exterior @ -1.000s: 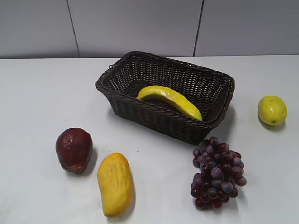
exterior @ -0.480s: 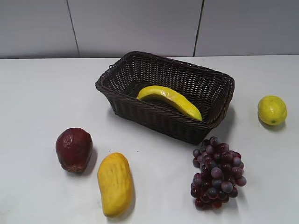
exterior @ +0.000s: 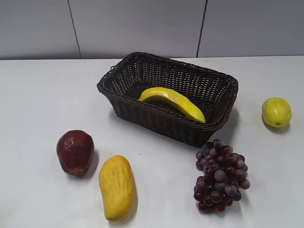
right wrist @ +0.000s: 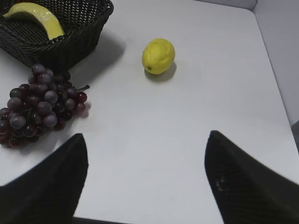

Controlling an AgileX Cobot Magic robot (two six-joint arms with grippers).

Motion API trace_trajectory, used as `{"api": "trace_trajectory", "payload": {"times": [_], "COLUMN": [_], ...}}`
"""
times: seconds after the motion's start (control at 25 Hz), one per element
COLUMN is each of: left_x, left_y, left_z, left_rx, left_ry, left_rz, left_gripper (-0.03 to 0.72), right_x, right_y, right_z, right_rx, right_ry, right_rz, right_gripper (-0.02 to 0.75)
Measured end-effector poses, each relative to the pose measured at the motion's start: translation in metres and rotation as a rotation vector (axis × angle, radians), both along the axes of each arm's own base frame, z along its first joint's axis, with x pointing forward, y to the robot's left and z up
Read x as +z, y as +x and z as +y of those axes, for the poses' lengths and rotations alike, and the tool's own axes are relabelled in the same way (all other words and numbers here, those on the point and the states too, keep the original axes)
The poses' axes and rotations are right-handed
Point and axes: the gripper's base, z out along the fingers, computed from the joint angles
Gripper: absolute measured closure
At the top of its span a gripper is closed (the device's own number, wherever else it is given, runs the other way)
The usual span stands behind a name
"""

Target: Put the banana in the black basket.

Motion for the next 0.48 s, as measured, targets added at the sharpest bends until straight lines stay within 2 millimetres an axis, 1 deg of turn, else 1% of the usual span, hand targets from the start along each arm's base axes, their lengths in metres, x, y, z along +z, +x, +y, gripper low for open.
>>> {"api": "trace_trajectory", "payload": {"times": [0.48], "left_x": [0.0003], "left_y": [0.0002], "left_z": [0.0], "left_rx": [0.0], "left_ry": [0.0], "left_rz": [-0.004], "left_gripper": [0.119], "right_x": [0.0], "right_y": [-0.0001], "right_z": [0.0], "right_rx": [0.0], "right_ry": [0.0], "right_rz": [-0.001], "right_gripper": [0.146]}}
